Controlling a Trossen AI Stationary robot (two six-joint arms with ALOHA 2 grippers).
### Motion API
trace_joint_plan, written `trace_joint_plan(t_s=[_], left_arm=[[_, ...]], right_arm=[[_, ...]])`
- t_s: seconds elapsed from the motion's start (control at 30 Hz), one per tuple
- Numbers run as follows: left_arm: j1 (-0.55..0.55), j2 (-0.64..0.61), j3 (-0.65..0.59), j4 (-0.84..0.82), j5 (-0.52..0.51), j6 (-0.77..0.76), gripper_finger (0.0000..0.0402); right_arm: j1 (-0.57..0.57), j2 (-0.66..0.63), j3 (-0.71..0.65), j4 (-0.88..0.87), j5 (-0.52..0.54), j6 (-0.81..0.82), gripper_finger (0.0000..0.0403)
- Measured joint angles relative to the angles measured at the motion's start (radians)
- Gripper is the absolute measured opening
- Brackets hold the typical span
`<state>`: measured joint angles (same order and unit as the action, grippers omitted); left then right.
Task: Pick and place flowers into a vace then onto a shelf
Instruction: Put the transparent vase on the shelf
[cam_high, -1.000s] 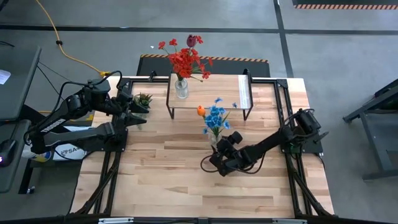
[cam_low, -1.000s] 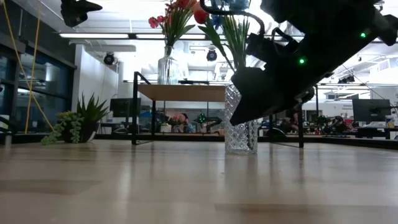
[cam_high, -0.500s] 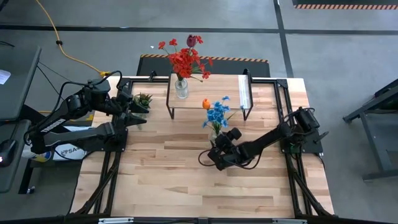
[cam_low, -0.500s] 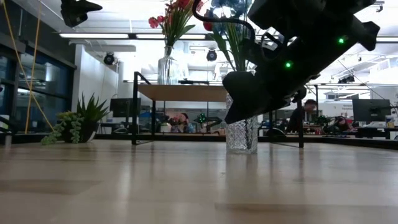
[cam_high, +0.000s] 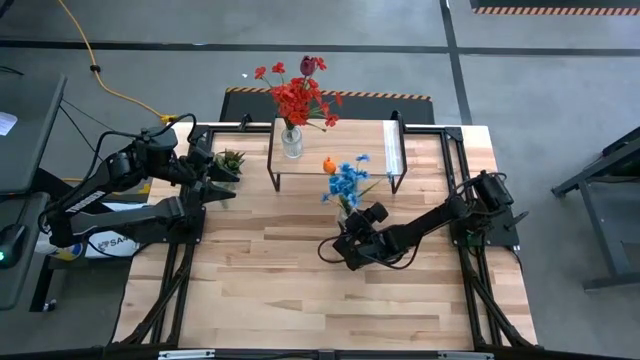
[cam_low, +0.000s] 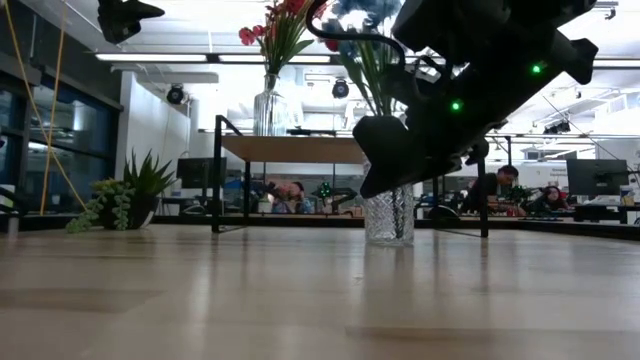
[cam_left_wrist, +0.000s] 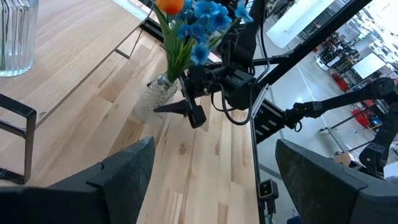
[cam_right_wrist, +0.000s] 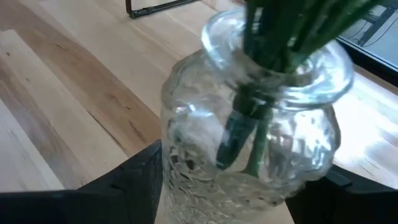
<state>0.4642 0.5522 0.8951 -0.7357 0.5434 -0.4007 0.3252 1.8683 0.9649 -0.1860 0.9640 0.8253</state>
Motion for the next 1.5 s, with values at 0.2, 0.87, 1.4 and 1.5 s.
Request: trace_joint_plan(t_s=[0.2,0.87,1.4,1.5], left_arm=[[0.000,0.000,0.000,0.000,0.000,0.000,0.0365],[0.000,0.000,0.000,0.000,-0.001,0.000,0.0365],[0.000,0.000,0.000,0.000,-0.004,0.000,0.0365],[0.000,0.000,0.000,0.000,-0.005,0.000,0.0365]], right_arm=[[0.000,0.000,0.000,0.000,0.001,0.003,0.0256],[0.009,-0.019,0.003,0.045,-0.050,-0.043,0.0246],[0.089,-0.249,0.016,0.033,-0.022,-0.234,0.0246],[0.121,-0.302,0.077,-0.059,0.009,-0.288,0.0246]])
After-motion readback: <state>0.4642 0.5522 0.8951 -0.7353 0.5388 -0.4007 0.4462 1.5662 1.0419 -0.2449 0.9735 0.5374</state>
